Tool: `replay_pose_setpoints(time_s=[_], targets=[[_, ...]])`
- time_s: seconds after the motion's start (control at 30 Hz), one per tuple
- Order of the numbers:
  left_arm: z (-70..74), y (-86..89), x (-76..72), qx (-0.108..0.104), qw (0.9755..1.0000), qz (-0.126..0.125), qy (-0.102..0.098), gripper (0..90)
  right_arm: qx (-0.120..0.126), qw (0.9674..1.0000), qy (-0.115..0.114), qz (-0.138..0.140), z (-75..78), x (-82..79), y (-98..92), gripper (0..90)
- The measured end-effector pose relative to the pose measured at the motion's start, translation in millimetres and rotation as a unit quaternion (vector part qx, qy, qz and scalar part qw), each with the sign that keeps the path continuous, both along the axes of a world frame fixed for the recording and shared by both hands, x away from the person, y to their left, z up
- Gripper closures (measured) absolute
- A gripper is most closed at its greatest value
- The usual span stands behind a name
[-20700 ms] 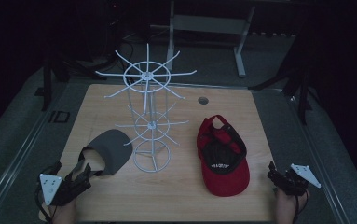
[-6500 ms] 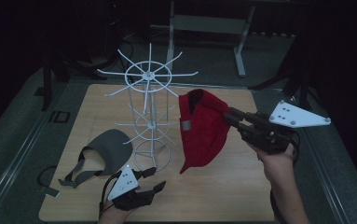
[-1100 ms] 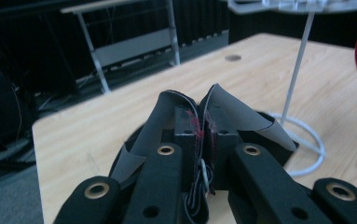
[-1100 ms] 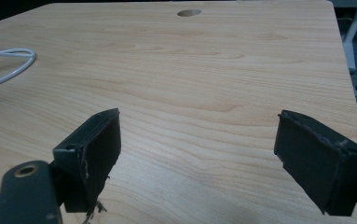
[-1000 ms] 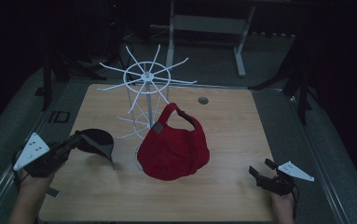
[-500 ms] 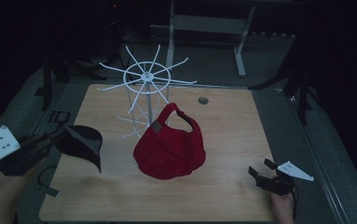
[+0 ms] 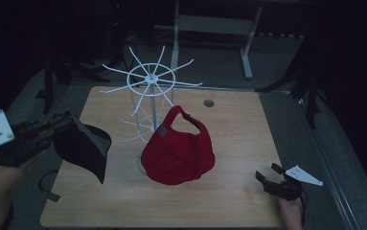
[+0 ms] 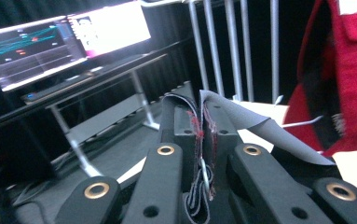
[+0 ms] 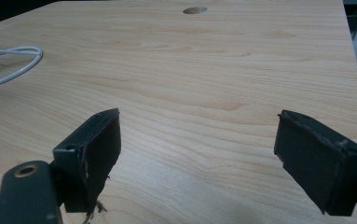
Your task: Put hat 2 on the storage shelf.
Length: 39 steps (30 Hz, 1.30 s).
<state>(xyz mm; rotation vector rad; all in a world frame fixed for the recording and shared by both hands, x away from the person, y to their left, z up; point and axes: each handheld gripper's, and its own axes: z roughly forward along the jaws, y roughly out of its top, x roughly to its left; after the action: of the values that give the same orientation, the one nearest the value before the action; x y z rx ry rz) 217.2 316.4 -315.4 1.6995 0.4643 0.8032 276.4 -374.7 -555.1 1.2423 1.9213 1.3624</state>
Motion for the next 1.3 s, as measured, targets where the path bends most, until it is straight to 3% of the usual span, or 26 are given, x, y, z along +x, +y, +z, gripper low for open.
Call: replay_pose_setpoints(time_s=[0.13,0.4,0.83,1.03,1.13,1.3], targets=[[7.9,-1.6,1.0,0.004,0.9994,-0.034,0.001,85.9,0.001,1.0000,-0.001,0.000,0.0,-0.2,0.0,14.6],[29.1,-7.9,11.5,-0.005,0.9987,-0.045,-0.022,85.9,0.002,1.0000,-0.001,0.002,-0.1,-0.2,-0.4,14.6],[69.9,-25.1,24.1,-0.008,0.9963,-0.076,-0.039,85.9,0.000,1.0000,0.000,0.003,0.0,-0.4,0.2,14.6],[84.2,-42.0,30.4,-0.006,0.9948,-0.093,-0.041,85.9,0.001,1.0000,0.000,0.003,0.0,-0.2,-0.2,14.6],[90.4,-54.8,34.8,0.007,0.9942,-0.101,-0.038,85.8,0.001,1.0000,0.000,0.003,0.0,-0.2,-0.2,14.6],[93.2,-66.8,38.5,0.007,0.9924,-0.118,-0.033,85.8,0.003,1.0000,0.001,0.004,-0.1,-0.4,-0.5,14.6]])
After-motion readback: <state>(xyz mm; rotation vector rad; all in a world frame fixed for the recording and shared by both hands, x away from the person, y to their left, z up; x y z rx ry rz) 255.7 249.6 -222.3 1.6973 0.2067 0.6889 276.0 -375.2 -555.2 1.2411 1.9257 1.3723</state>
